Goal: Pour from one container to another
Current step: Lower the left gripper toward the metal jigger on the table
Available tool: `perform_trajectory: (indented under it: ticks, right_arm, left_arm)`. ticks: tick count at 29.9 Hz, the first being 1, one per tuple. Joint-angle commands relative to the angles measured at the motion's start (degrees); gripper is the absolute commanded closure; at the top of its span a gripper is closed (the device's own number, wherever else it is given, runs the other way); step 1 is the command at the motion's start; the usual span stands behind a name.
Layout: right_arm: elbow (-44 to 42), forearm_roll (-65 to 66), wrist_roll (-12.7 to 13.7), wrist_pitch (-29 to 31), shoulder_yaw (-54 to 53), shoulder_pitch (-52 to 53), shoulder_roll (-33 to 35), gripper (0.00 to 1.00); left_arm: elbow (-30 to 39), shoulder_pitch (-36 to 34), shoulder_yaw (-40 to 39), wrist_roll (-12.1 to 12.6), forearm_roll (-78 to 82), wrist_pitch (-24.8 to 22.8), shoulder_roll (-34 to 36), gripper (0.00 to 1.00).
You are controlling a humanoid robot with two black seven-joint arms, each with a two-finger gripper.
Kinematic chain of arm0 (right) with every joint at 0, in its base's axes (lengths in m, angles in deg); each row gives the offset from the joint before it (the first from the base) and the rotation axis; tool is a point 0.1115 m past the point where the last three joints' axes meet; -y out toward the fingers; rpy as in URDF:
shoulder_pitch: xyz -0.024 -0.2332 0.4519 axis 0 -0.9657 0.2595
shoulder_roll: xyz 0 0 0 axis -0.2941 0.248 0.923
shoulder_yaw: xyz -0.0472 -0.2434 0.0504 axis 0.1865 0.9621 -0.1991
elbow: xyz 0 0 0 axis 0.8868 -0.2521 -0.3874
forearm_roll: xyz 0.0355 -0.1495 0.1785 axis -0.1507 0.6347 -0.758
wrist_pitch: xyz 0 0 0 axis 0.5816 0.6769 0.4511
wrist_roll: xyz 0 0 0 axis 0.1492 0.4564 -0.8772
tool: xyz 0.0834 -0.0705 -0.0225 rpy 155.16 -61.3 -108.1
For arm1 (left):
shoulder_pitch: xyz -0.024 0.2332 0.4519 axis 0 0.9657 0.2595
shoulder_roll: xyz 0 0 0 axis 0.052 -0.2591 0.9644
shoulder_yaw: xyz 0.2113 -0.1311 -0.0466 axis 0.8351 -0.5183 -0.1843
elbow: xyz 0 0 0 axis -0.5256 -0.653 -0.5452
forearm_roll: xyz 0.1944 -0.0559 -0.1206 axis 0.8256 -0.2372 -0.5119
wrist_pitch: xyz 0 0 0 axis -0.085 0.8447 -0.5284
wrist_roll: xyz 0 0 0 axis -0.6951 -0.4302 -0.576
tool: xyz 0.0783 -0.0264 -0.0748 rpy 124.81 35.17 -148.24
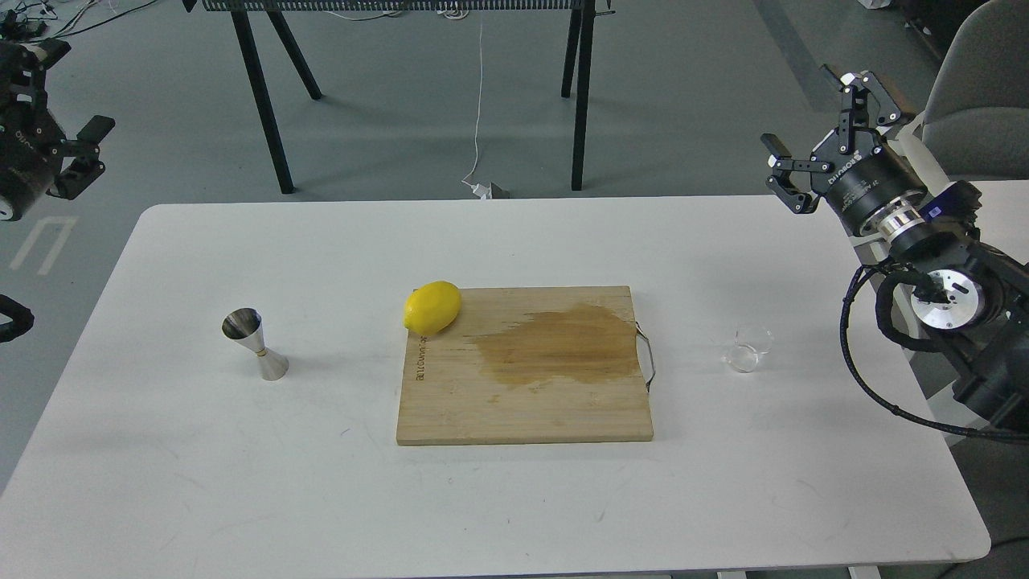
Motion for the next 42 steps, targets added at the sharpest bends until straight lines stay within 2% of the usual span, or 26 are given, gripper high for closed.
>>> perform_trajectory:
  ticks: [1, 2, 5, 8, 10, 12, 15, 17, 23, 27, 32, 38, 42]
  right_arm:
    - [-0.09, 0.01, 0.01, 0.0, 0.07, -0.04, 0.07, 0.01]
    - [-0.17, 0.01, 0.01, 0.0, 0.07, -0.04, 0.07, 0.01]
    - [-0.26, 0.01, 0.01, 0.0, 0.07, -0.04, 0.16, 0.01]
    - [-0.26, 0.01, 0.01, 0.0, 0.07, -0.3, 0.16, 0.01]
    - [-0.26, 0.01, 0.01, 0.0, 0.07, -0.48, 0.16, 0.01]
    - [-0.26, 0.01, 0.01, 0.0, -0.02, -0.56, 0.16, 0.01]
    - [-0.35, 0.01, -0.08, 0.0, 0.07, -0.56, 0.33, 0.01]
    - [-0.44, 0.09, -0.08, 0.0, 0.07, -0.56, 0.42, 0.01]
    - [-0.53, 0.09, -0.08, 0.0, 0.07, -1.44, 0.42, 0.01]
    - [-0.53, 0.09, -0.08, 0.0, -0.02, -2.15, 0.42, 0.01]
    - [-0.44, 0.01, 0.18, 0.0, -1.33, -1.88, 0.42, 0.01]
    - [-0.52, -0.34, 1.67, 0.0, -3.53, -0.74, 0.68, 0.01]
    - [-0.53, -0.34, 1.76, 0.0, -3.44, 0.14, 0.68, 0.01]
  left_arm:
    - [5.06, 0.08, 0.01, 0.0, 7.8, 0.0, 1.33, 0.01]
    - [7.08, 0.17, 0.01, 0.0, 11.14, 0.0, 1.86, 0.01]
    - [15.42, 0.43, 0.01, 0.0, 21.69, 10.03, 3.96, 0.01]
    - [21.15, 0.96, 0.09, 0.0, 24.36, 17.43, 5.02, 0.0]
    - [22.65, 1.57, 0.18, 0.0, 24.71, 20.6, 4.94, 0.0]
    - [23.27, 2.71, 0.18, 0.0, 26.02, 25.86, 4.67, 0.0]
    - [23.88, 6.22, 0.53, 0.0, 31.72, 39.03, 4.06, 0.01]
    - [25.9, 8.95, 0.53, 0.0, 32.88, 45.28, 4.14, 0.01]
    - [29.24, 15.63, 0.44, 0.0, 32.97, 55.67, 4.76, 0.13]
    - [30.04, 16.43, 0.8, 0.0, 33.32, 56.0, 4.67, 0.14]
    - [30.13, 18.18, 1.59, 0.0, 39.28, 56.0, 3.27, 0.0]
    - [30.13, 22.14, 1.15, 0.0, 42.64, 56.0, 0.81, 0.0]
    - [29.86, 23.37, 1.06, 0.0, 45.44, 56.0, 0.1, 0.0]
